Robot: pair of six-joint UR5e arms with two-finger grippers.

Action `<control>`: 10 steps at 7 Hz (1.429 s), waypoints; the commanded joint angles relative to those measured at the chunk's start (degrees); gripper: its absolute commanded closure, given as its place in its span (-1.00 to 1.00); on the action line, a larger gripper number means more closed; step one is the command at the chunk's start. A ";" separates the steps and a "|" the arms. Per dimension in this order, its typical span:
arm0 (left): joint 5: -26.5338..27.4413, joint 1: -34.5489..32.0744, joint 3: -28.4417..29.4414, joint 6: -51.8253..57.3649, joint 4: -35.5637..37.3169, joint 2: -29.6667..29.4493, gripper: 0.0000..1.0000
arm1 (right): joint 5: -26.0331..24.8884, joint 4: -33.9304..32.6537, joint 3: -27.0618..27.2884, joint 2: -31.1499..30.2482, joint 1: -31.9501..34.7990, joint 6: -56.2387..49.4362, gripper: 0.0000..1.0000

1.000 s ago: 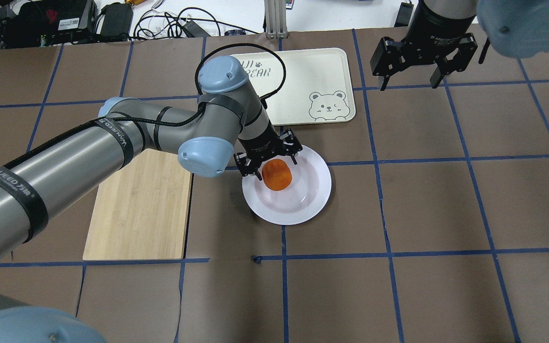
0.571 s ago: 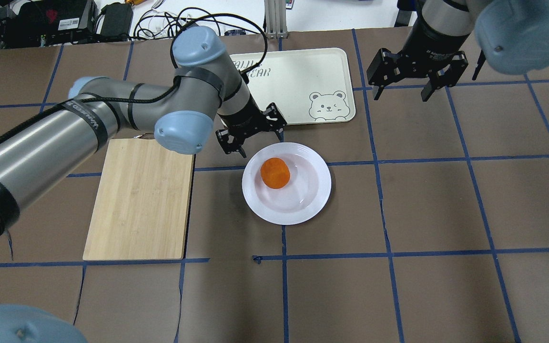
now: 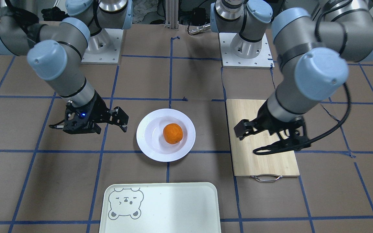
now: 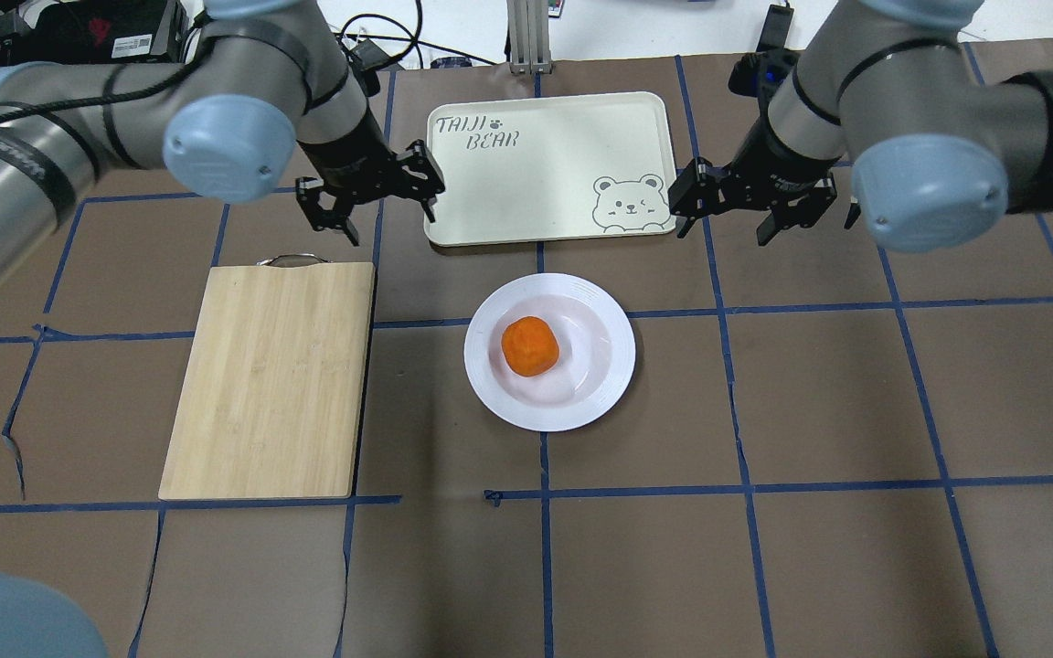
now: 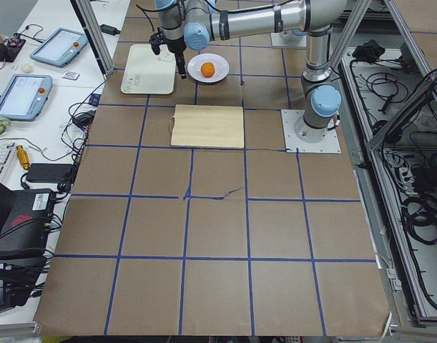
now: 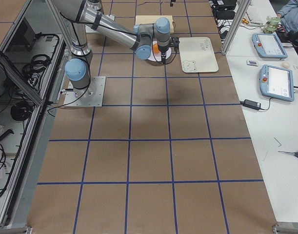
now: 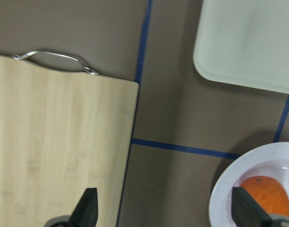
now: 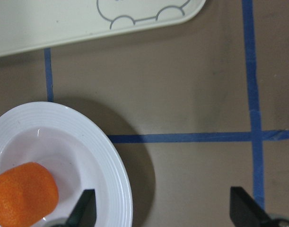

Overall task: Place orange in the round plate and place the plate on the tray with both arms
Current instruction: 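Move the right gripper to the plate rim while the left arm withdraws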

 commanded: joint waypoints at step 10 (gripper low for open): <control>-0.26 1.87 -6.60 8.27 -2.17 13.59 -1.00 | 3.90 -17.03 6.30 9.15 7.03 11.57 0.40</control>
